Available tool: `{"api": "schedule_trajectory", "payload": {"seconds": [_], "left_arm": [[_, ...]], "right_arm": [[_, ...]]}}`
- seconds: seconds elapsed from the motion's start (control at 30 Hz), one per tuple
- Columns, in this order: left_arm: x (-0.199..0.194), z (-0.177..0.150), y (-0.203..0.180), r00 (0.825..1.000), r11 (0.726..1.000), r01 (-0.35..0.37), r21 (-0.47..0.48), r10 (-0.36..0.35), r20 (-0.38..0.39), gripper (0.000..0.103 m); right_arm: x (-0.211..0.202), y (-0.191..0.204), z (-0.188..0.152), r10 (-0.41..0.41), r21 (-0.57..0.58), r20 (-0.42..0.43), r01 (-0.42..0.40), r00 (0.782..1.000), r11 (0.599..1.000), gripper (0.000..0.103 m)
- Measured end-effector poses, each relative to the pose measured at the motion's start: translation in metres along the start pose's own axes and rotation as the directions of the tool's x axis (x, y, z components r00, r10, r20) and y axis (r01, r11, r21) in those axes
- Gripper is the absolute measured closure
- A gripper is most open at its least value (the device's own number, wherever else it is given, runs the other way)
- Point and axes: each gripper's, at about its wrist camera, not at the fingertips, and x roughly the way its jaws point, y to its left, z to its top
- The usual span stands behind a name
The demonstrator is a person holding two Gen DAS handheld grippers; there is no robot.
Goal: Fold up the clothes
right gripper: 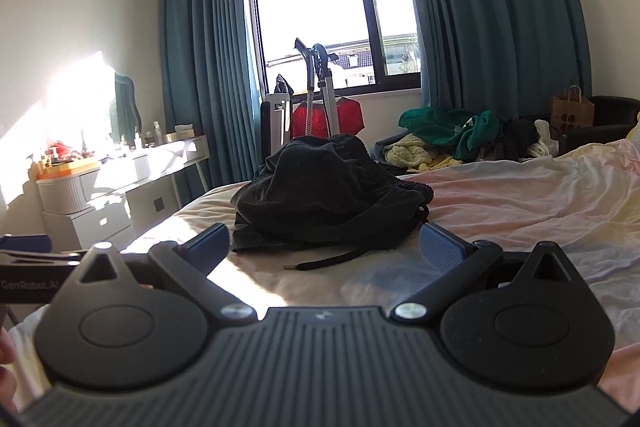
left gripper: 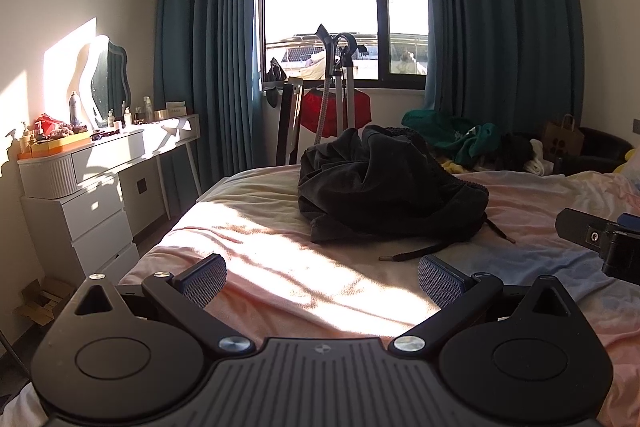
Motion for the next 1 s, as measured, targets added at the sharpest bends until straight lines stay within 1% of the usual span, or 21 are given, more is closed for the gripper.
{"api": "schedule_trajectory", "payload": {"seconds": [0.07, 0.13, 0.2, 0.23, 0.3, 0.4, 0.47, 0.53, 0.67, 0.73, 0.77, 0.8, 0.83, 0.87, 0.93, 1.0], "left_arm": [[0.0, 0.0, 0.0, 1.0, 1.0, 0.003, -0.002, -0.003, -0.003, 0.0], [0.0, 0.001, 0.0, 1.0, 1.0, 0.004, -0.001, -0.004, -0.004, 0.0], [0.0, 0.002, 0.001, 1.0, 1.0, 0.003, -0.001, -0.003, -0.004, 0.0], [0.0, 0.003, 0.001, 1.0, 1.0, 0.002, -0.001, -0.002, -0.004, 0.0], [0.001, 0.005, 0.004, 1.0, 1.0, -0.009, 0.0, 0.009, -0.001, 0.0], [0.006, 0.006, 0.01, 0.999, 0.999, -0.043, -0.017, 0.043, -0.005, 0.0], [0.014, 0.003, 0.015, 0.998, 0.998, -0.057, -0.023, 0.057, -0.01, 0.0], [0.027, 0.0, 0.022, 0.997, 0.998, -0.059, -0.035, 0.058, -0.042, 0.0], [0.053, -0.007, 0.034, 0.993, 0.996, -0.064, -0.058, 0.057, -0.107, 0.0], [0.067, -0.01, 0.04, 0.989, 0.995, -0.065, -0.069, 0.055, -0.137, 0.0], [0.076, -0.011, 0.043, 0.989, 0.996, -0.055, -0.075, 0.044, -0.14, 0.0], [0.084, -0.013, 0.044, 0.989, 0.996, -0.053, -0.075, 0.041, -0.143, 0.0], [0.093, -0.015, 0.044, 0.988, 0.996, -0.051, -0.075, 0.039, -0.149, 0.0], [0.102, -0.017, 0.044, 0.987, 0.996, -0.049, -0.074, 0.037, -0.156, 0.0], [0.12, -0.022, 0.043, 0.984, 0.996, -0.043, -0.074, 0.029, -0.174, 0.0], [0.137, -0.026, 0.04, 0.98, 0.996, -0.033, -0.077, 0.017, -0.196, 0.0]], "right_arm": [[-0.002, -0.002, -0.002, -0.009, -0.005, 0.037, 0.009, 0.999, 1.0, 0.0], [0.001, -0.001, -0.002, -0.052, -0.022, 0.068, 0.053, 0.996, 0.998, 0.0], [0.009, -0.001, -0.002, -0.07, -0.025, 0.09, 0.073, 0.993, 0.997, 0.0], [0.018, -0.003, -0.001, -0.07, -0.024, 0.084, 0.073, 0.994, 0.997, 0.0], [0.038, -0.009, 0.004, -0.051, 0.003, 0.04, 0.051, 0.998, 0.999, 0.0], [0.072, -0.029, 0.015, -0.016, 0.138, -0.015, 0.018, 1.0, 0.99, 0.0], [0.101, -0.045, 0.021, -0.015, 0.225, -0.044, 0.025, 0.999, 0.974, 0.0], [0.136, -0.064, 0.025, -0.017, 0.307, -0.079, 0.041, 0.997, 0.951, 0.0], [0.209, -0.111, 0.022, -0.025, 0.453, -0.128, 0.081, 0.991, 0.888, 0.001], [0.247, -0.133, 0.017, -0.012, 0.522, -0.153, 0.091, 0.988, 0.848, 0.005], [0.264, -0.141, 0.016, -0.009, 0.546, -0.163, 0.098, 0.987, 0.832, 0.011], [0.285, -0.147, 0.015, -0.014, 0.567, -0.176, 0.112, 0.984, 0.816, 0.02], [0.301, -0.151, 0.014, -0.014, 0.575, -0.188, 0.121, 0.982, 0.809, 0.023], [0.318, -0.155, 0.013, -0.017, 0.581, -0.203, 0.134, 0.979, 0.803, 0.023], [0.354, -0.158, 0.009, -0.052, 0.572, -0.249, 0.19, 0.967, 0.798, 0.024], [0.388, -0.164, 0.0, -0.072, 0.582, -0.294, 0.238, 0.953, 0.777, 0.025]]}}
